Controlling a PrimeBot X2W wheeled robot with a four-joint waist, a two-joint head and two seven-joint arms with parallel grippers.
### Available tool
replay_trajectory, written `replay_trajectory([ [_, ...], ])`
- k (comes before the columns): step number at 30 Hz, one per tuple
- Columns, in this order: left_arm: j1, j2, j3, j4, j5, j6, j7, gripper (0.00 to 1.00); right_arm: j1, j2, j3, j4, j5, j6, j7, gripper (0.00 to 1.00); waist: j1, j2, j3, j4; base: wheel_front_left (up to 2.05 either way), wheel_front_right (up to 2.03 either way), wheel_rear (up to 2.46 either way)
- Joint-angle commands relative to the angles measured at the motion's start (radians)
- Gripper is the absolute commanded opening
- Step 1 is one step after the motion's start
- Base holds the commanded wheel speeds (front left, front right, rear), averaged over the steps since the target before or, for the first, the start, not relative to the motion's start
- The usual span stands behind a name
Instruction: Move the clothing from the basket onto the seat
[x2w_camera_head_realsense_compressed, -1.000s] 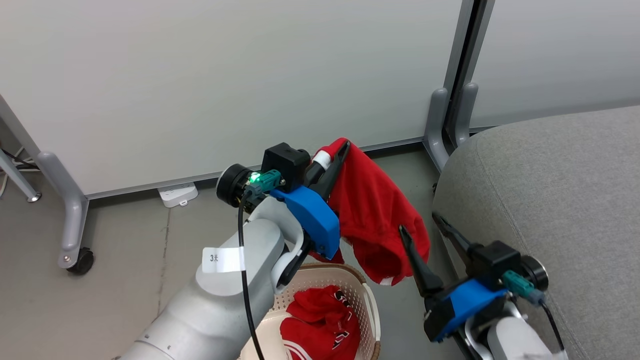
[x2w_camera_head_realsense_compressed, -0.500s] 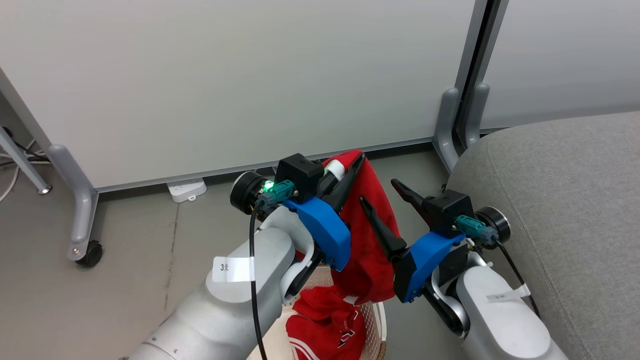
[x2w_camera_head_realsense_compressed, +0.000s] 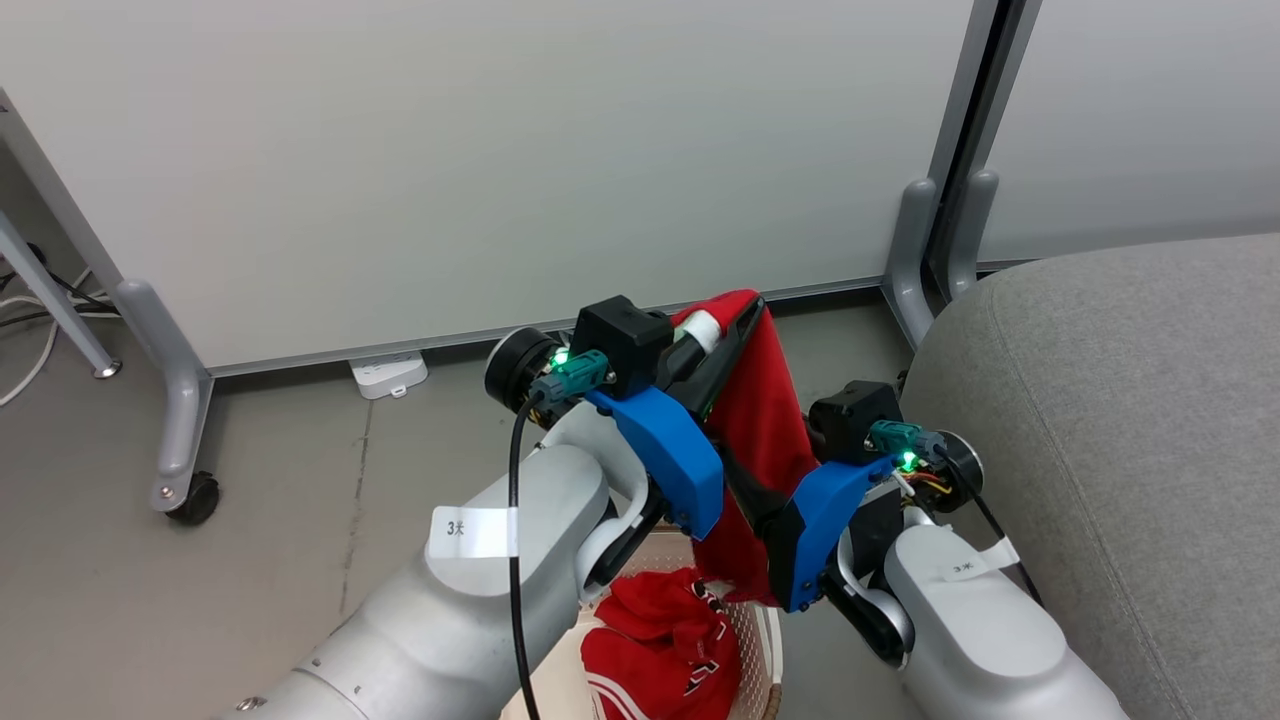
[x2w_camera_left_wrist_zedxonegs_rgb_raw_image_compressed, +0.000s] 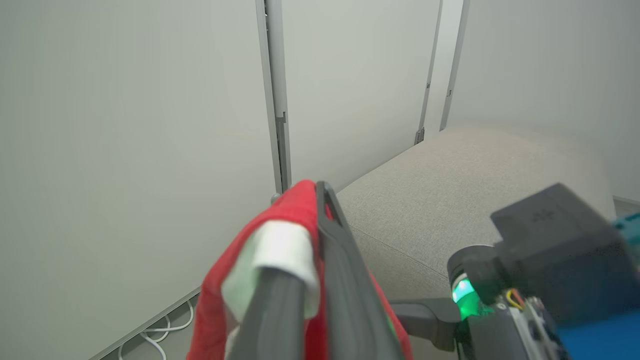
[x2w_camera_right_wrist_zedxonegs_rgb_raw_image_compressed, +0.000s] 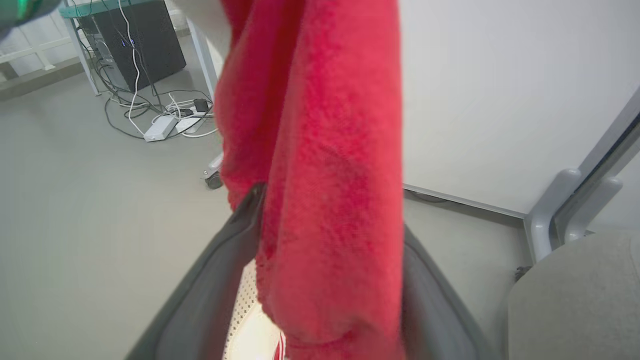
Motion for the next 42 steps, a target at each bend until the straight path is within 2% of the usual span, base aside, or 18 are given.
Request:
replay_trajectory([
  [1, -0.014, 0.000, -0.002, -0.001, -0.004, -0.005, -0.006, 0.00, -0.018, -0.003, 0.012, 0.014, 0.016, 0.000, -0.008, 1.00, -0.0001, -0.0001, -0.001, 0.000, 0.00, 0.00, 0.00],
  [5, -0.021, 0.000, -0.005, 0.001, -0.011, -0.005, -0.008, 0.00, -0.034, -0.003, 0.061, 0.056, 0.065, 0.000, -0.026, 1.00, -0.0001, -0.0001, -0.004, -0.003, 0.00, 0.00, 0.00],
  [6, -0.021, 0.000, -0.007, 0.002, -0.014, -0.005, -0.008, 0.00, -0.039, -0.003, 0.072, 0.063, 0.078, 0.000, -0.031, 0.93, -0.0001, -0.0001, -0.004, -0.004, 0.00, 0.00, 0.00],
  [8, -0.018, 0.000, -0.010, 0.002, -0.017, -0.004, -0.009, 0.00, -0.045, -0.003, 0.091, 0.077, 0.098, 0.000, -0.043, 0.00, -0.0001, -0.0001, -0.006, -0.007, 0.00, 0.00, 0.00],
  [24, -0.015, 0.000, -0.013, 0.015, -0.022, 0.003, -0.009, 0.00, -0.099, -0.002, 0.175, 0.176, 0.174, 0.000, -0.121, 0.00, -0.0001, -0.0001, -0.011, -0.018, 0.00, 0.00, 0.00],
  [37, 0.008, 0.001, -0.007, 0.019, -0.023, 0.004, -0.009, 0.02, -0.120, -0.002, 0.217, 0.208, 0.211, 0.000, -0.147, 0.00, -0.0001, -0.0001, -0.008, -0.019, 0.00, 0.00, 0.00],
  [38, 0.011, 0.001, -0.005, 0.019, -0.024, 0.006, -0.009, 0.44, -0.123, -0.002, 0.220, 0.209, 0.214, 0.000, -0.148, 0.00, -0.0001, -0.0001, -0.007, -0.019, 0.00, 0.00, 0.00],
  [39, 0.013, 0.001, 0.001, 0.018, -0.019, 0.011, -0.009, 1.00, -0.126, -0.002, 0.222, 0.210, 0.218, 0.000, -0.150, 0.00, -0.0001, -0.0001, -0.007, -0.019, 0.00, 0.00, 0.00],
  [42, 0.037, 0.001, 0.021, 0.013, -0.006, 0.019, -0.009, 1.00, -0.131, -0.002, 0.226, 0.213, 0.229, 0.000, -0.157, 0.00, -0.0001, -0.0001, -0.004, -0.020, 0.00, 0.00, 0.00],
])
